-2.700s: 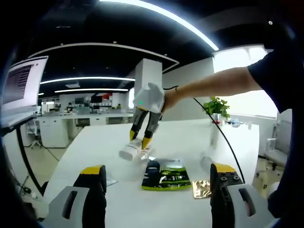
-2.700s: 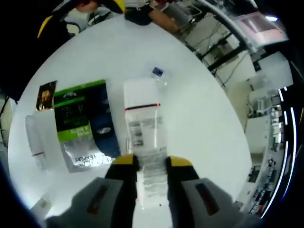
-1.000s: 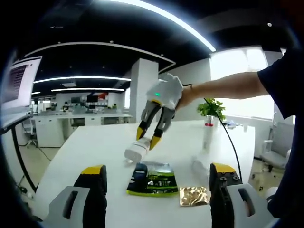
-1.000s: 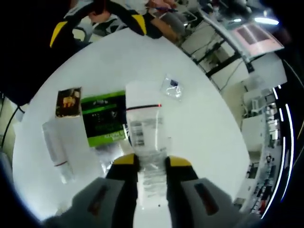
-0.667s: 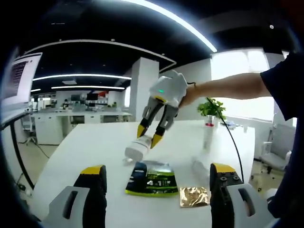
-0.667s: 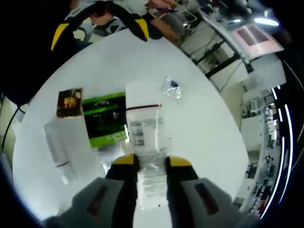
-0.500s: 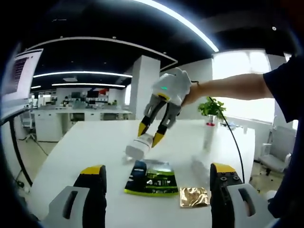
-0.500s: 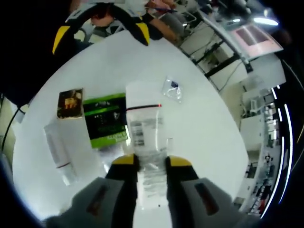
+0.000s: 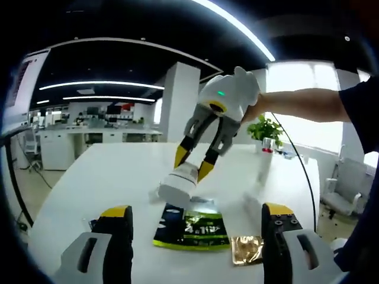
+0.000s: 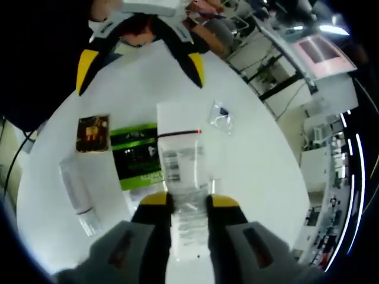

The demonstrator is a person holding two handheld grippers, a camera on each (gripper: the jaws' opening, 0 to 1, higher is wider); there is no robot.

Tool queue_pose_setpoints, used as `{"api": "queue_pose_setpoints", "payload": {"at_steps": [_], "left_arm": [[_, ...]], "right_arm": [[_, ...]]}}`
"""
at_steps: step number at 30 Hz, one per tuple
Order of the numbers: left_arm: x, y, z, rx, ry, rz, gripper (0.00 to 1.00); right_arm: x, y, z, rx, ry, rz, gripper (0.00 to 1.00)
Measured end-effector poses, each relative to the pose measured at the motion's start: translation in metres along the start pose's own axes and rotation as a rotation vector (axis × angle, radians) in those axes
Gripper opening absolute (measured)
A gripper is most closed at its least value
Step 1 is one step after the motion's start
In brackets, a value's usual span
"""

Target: Arrange the skincare products in the storage area until every visible bottle or jar stands upright without overlapping.

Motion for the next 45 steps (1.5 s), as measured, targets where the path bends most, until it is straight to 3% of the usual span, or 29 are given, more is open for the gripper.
{"api": "queue_pose_setpoints", "payload": {"at_steps": [9, 14, 25, 31, 36, 41, 45], "left_arm": [[0.023, 0.004, 0.009, -0.079, 0.005, -0.058, 0.91], [0.031, 0.009, 0.015, -0.084, 0.01, -0.069, 0.89], [0.045, 0.009, 0.01, -0.153, 0.052, -0.115, 0.84], [0.051, 0.001, 0.007, -0.199, 0.085, -0.184, 0.81], [0.055, 0.007, 0.01, -0.247, 0.092, -0.206, 0.79], [0.057, 0.009, 0.009, -0.256, 0.103, -0.215, 0.72], [0.055, 0.002, 0.007, -0.273, 0.116, -0.239, 0.61]], "right_arm": [[-0.002, 0.0, 0.002, -0.021, 0.012, -0.001, 0.2], [-0.003, 0.0, 0.002, -0.025, 0.019, -0.002, 0.2], [-0.004, 0.001, 0.005, -0.041, 0.023, -0.01, 0.2], [-0.004, -0.001, 0.007, -0.05, 0.022, -0.015, 0.2], [-0.003, -0.002, 0.006, -0.061, 0.027, -0.019, 0.2], [-0.002, 0.0, 0.006, -0.07, 0.023, -0.018, 0.2], [0.0, 0.002, 0.006, -0.074, 0.031, -0.009, 0.2]]}}
Point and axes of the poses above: the point that each gripper's makers call its tool centre point, and the gripper's own axes: x roughly forward along the fingers, y roughly to its left, z roughly out of its top, the point moved 4 cm from there along -x, roughly backward along the fingers, and after that the axes turned 2 degrees about -y, right-handed, at the moved point
